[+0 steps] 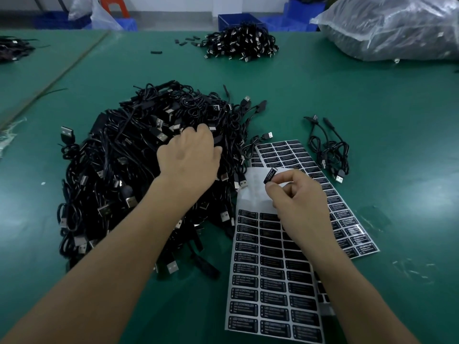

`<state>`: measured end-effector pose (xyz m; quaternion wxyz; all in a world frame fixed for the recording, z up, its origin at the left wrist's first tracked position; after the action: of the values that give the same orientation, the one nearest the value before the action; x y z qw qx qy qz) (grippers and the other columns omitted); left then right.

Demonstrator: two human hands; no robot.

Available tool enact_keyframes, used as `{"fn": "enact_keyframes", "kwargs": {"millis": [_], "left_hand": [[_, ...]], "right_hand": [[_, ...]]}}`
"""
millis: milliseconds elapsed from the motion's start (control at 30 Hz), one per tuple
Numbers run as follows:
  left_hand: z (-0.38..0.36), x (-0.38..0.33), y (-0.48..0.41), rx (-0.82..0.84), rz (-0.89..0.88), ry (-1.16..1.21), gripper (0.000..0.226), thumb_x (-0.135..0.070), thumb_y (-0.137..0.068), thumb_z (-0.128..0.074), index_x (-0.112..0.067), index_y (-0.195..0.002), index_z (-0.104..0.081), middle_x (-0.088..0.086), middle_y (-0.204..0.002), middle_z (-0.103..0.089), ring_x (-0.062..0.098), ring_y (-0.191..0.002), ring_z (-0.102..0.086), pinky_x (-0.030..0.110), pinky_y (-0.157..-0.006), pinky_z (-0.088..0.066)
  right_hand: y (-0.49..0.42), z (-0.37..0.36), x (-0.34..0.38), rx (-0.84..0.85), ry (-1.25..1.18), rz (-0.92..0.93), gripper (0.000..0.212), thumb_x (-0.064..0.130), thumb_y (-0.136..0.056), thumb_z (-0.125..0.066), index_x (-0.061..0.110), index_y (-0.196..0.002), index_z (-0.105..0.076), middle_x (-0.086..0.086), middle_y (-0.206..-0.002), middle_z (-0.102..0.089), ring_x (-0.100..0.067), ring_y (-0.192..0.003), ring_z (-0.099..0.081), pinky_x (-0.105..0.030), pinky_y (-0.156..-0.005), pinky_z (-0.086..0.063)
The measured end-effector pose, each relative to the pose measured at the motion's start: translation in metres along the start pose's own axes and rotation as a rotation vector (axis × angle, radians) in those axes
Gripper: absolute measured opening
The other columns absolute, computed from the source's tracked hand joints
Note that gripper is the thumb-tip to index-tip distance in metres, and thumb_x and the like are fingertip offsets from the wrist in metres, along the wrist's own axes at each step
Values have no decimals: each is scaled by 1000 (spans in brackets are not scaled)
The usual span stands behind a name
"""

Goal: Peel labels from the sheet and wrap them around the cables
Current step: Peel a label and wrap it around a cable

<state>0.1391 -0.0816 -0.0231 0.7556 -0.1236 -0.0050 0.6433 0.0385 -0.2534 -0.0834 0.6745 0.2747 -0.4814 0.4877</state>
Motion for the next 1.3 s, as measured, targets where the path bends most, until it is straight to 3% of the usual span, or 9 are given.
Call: {"fn": "enact_keyframes", "kwargs": {"millis": [133, 333, 467, 600, 700, 800, 900, 1033, 1300], "left_hand": [[-4, 4, -2, 19, -18, 109, 25, -36, -104, -50, -15, -113, -60, 2, -87, -57, 26, -75, -51, 37, -63, -36], [13, 1, 22, -8, -160, 677, 17, -28, -103, -52, -26, -91, -65, -6, -66, -65, 9, -53, -56, 29, -50, -46], [13, -7, 42, 237, -129, 1095, 21, -11, -103, -48, -13, -87, -61, 0, -58, -69, 6, -50, -57, 18, -50, -47], [11, -14, 49, 310, -125, 1100, 21, -14, -104, -43, -11, -84, -49, 0, -47, -59, 11, -45, -47, 21, -47, -43], [13, -20, 50, 327, -127, 1062, 21, -16, -105, -41, -11, -84, -42, 0, -44, -54, 14, -42, -42, 24, -45, -39], [17, -20, 51, 445, 6, 1157, 20, -19, -106, -41, -12, -88, -45, -1, -43, -50, 17, -40, -38, 24, -38, -34], [27, -13, 49, 589, 182, 1392, 16, -19, -104, -45, -13, -89, -51, 1, -46, -50, 10, -33, -38, 18, -30, -32], [19, -6, 45, 617, 237, 1330, 14, -16, -104, -44, -10, -93, -50, 8, -53, -61, 13, -33, -47, 23, -33, -41], [-17, -15, 56, 502, 2, 1353, 18, -9, -104, -48, 7, -96, -52, 9, -66, -68, 22, -48, -65, 31, -46, -55]], "right_hand": [[1, 0, 2, 4, 0, -10, 8, 26, -92, -64, 29, -86, -62, 11, -51, -53, -2, -44, -44, -13, -44, -37], [4, 6, 14, -68, -30, 13, 9, 29, -93, -65, 33, -85, -65, 6, -66, -62, -10, -52, -55, -20, -52, -45], [9, 12, 29, -128, -83, 94, 11, 30, -92, -69, 33, -81, -68, 11, -76, -67, -18, -67, -66, -30, -62, -53], [12, 12, 38, -107, -338, 47, 16, 18, -91, -71, 27, -77, -72, 6, -70, -68, -7, -58, -61, -17, -51, -44], [12, 10, 41, 5, -682, -59, 17, 19, -87, -74, 28, -73, -74, 2, -77, -72, -11, -69, -68, -18, -43, -39], [12, 9, 45, 120, -934, -91, 4, 28, -76, -75, 28, -72, -75, -2, -86, -76, -15, -75, -72, -19, -44, -43], [10, 9, 42, 99, -928, -150, 5, 27, -76, -73, 27, -71, -75, -1, -84, -76, -13, -72, -71, -20, -48, -46], [9, 11, 36, 55, -889, -212, 4, 29, -72, -75, 25, -70, -75, -3, -83, -75, -13, -69, -69, -20, -50, -48], [11, -3, 35, 140, -870, -269, 12, 30, -62, -77, 24, -72, -78, -5, -84, -74, -15, -73, -71, -21, -52, -51]]}}
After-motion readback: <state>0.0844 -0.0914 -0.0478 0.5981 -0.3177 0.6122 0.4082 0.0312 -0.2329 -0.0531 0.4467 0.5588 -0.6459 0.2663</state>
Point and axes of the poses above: each hand's wrist, its own y-axis away from the middle knuckle, its own z-axis out of the back of the hand, x = y × z, the point moved 4 cm from there along -y, towards the middle knuckle
